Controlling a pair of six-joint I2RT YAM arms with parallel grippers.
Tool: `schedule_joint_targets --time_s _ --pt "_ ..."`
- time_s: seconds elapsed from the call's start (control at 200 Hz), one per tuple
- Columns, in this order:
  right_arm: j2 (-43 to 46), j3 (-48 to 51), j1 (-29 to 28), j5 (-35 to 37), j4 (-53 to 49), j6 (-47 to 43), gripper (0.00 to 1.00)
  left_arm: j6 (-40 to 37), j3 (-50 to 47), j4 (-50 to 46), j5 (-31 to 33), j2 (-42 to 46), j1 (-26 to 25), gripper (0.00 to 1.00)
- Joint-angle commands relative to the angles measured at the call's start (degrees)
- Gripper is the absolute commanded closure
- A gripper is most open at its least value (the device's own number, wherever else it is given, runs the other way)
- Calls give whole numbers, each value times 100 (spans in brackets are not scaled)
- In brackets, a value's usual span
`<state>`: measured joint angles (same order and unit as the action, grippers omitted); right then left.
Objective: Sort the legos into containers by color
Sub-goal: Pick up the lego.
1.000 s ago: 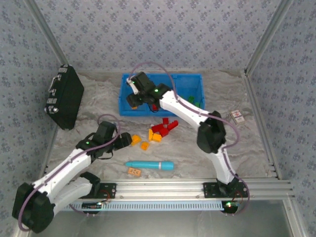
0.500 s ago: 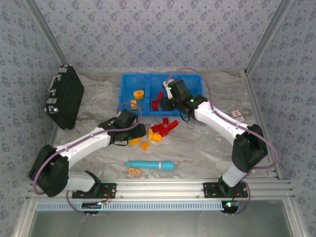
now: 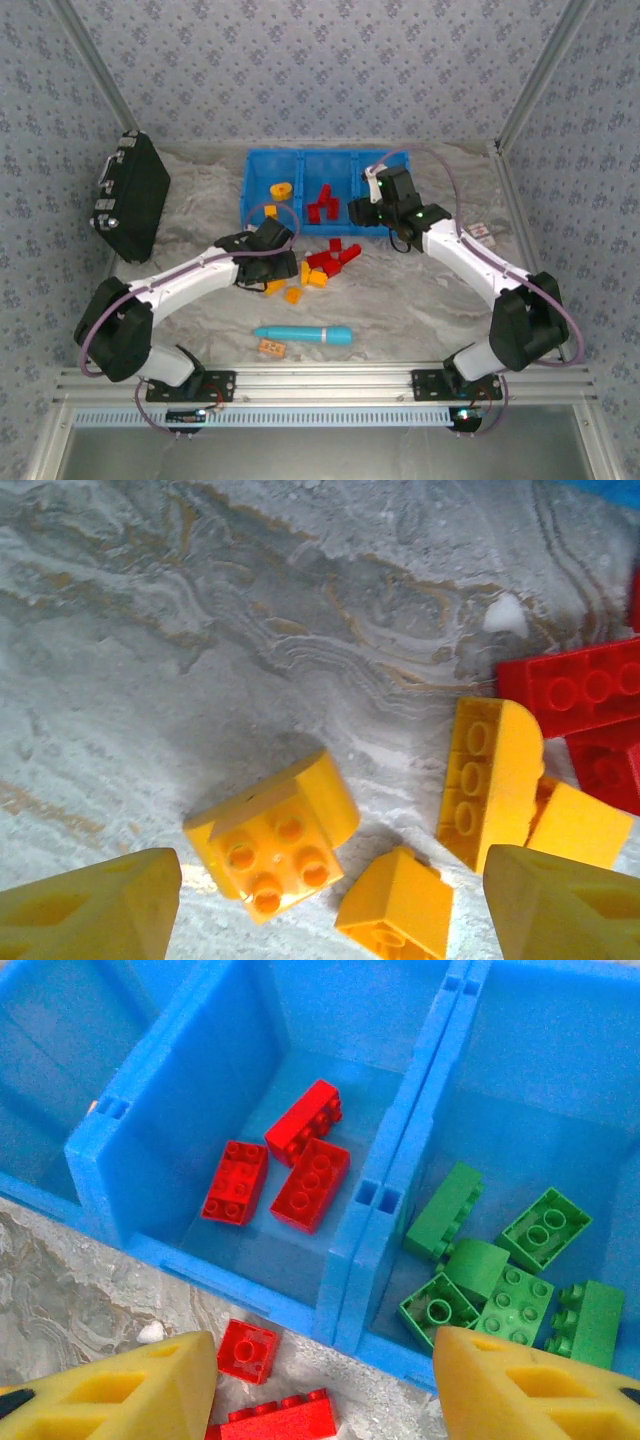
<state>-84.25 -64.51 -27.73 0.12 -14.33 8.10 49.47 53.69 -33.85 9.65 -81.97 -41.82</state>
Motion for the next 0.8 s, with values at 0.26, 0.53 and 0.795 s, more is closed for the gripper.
schedule_joint_targets --time_s 0.26,0.53,0.795 --pt "450 425 388 -521 306 34 38 474 360 -646 439 -502 -269 18" --pt "434 496 575 -750 400 113 37 660 333 -596 507 -737 -320 20" --pt "387 554 591 -775 450 76 37 730 199 -543 577 -904 -326 23"
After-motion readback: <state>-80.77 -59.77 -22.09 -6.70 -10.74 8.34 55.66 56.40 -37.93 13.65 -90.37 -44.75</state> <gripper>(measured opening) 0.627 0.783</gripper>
